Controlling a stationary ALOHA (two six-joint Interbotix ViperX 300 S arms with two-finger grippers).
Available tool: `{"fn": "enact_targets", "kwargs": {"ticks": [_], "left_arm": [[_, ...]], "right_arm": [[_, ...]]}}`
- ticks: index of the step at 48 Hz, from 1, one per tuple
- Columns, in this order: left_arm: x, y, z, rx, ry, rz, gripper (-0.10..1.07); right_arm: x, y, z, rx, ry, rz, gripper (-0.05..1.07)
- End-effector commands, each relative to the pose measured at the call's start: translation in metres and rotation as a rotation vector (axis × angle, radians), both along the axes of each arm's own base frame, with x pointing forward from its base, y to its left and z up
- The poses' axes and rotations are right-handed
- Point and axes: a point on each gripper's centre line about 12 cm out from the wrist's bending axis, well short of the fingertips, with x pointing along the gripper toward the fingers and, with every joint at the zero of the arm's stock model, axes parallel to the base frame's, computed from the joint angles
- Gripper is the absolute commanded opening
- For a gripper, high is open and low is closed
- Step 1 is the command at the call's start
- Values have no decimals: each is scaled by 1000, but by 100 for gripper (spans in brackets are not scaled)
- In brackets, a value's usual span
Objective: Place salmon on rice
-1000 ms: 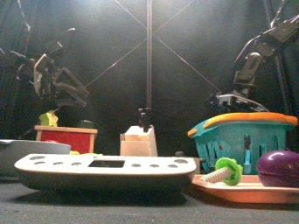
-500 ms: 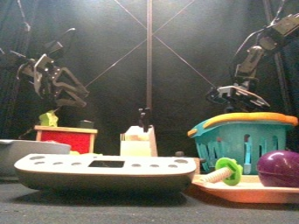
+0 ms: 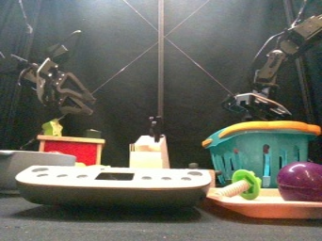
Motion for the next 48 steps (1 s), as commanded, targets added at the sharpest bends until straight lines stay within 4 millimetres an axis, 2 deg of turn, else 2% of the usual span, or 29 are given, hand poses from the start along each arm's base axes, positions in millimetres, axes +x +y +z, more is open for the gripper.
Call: {"fn": "enact_targets", "kwargs": {"ticks": [1, 31, 38, 48], "left_arm": [[3, 1, 6, 7, -18, -1, 94], [3, 1, 7, 9, -19, -1, 94], [3, 2, 7, 8, -20, -1, 94], [4, 1, 7, 9, -19, -2, 94]], "right_arm": [[1, 0, 8, -14, -31, 0, 70], [3, 1, 9, -11, -36, 4, 70], [5, -1, 26, -40, -71, 5, 70], [-4, 2, 54, -51, -96, -6, 70]]}}
